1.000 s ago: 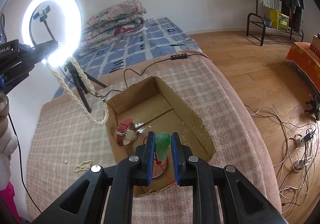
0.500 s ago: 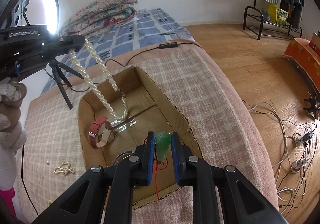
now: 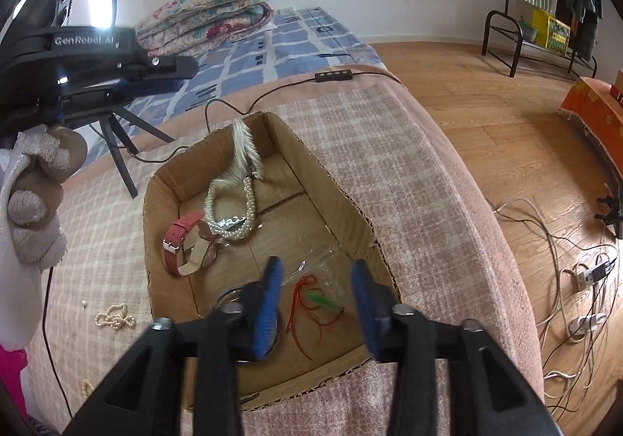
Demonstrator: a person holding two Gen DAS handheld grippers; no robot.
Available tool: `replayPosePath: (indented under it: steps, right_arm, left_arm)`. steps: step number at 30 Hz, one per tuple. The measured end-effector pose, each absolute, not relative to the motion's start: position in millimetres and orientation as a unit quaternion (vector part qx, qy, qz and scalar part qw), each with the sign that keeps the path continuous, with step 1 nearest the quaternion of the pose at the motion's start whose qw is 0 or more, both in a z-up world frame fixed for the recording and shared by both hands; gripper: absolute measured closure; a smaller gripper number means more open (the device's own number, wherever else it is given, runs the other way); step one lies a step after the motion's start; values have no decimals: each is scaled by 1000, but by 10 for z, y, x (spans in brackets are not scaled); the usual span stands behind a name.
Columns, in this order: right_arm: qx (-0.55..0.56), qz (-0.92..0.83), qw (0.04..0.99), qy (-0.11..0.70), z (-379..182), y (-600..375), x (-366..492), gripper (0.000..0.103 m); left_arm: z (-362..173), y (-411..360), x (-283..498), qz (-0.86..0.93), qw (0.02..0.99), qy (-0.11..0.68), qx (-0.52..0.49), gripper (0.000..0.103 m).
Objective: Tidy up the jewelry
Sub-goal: 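Lower the necklace into the box with the left tool while the right tool releases the pendant there, then withdraw both open tools from the box toward the remaining jewelry on the blanket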
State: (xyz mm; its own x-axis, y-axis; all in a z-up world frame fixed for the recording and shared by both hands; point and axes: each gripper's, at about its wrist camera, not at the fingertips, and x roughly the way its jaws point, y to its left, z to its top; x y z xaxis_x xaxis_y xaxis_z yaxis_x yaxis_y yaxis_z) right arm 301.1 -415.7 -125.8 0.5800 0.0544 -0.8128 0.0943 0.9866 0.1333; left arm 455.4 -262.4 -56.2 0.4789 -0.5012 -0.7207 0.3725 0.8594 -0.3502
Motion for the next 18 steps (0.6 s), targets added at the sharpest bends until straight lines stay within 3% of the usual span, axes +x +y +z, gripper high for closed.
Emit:
replayPosePath:
  steps: [1, 3, 7, 18]
  right_arm:
    - [76, -12, 888, 453, -1244, -4139, 2997, 25]
    - [65, -16, 895, 441, -1212, -4103, 2963, 14]
    - [41, -24, 897, 439, -1156, -4010, 2941, 1]
    - [24, -27, 905, 424, -889, -3845, 2664, 0]
  left_arm:
    - [-551, -2616, 4538, -248, 860, 441, -66, 45]
    - [-530, -2589, 4512, -243, 862, 440, -61, 35]
    - [-481, -2529, 4447, -237, 862, 445, -55, 31]
    - [-86, -2106, 4046, -224, 874, 428, -47, 30]
